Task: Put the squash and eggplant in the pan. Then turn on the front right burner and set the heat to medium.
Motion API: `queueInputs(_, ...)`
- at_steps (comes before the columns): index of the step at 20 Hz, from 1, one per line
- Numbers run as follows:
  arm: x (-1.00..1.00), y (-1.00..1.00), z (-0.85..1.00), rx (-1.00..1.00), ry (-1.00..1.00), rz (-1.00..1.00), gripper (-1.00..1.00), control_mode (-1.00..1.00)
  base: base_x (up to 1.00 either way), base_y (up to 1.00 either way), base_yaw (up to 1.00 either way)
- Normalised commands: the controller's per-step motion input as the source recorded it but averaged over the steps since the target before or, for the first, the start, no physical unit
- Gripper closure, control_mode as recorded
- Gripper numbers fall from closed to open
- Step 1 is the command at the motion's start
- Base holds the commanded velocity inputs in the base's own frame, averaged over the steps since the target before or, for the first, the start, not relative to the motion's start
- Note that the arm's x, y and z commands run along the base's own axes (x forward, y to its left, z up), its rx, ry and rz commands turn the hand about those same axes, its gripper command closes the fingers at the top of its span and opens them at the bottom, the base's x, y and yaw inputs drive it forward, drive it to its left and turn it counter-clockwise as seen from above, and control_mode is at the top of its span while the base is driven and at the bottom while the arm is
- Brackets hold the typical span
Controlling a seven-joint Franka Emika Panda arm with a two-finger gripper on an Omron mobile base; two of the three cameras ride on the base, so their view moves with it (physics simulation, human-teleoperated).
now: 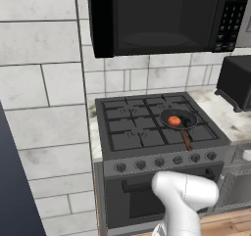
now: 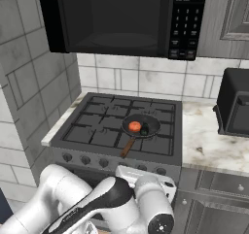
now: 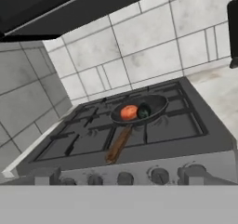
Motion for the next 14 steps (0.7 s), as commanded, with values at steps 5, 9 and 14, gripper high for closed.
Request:
queueInputs(5, -0.19, 0.01, -0.24, 0.00, -0.17, -0.04, -1.00, -1.00, 0.00, 0.00, 0.00)
queueInputs(9, 0.00, -0.02, -0.39, -0.01, -0.04, -0.06, -1.00, -1.00, 0.00, 0.00, 0.00)
queueInputs(14, 0.27, -0.01, -0.46, -0.06, -0.01, -0.02, -1.00, -1.00, 0.00, 0.00, 0.00)
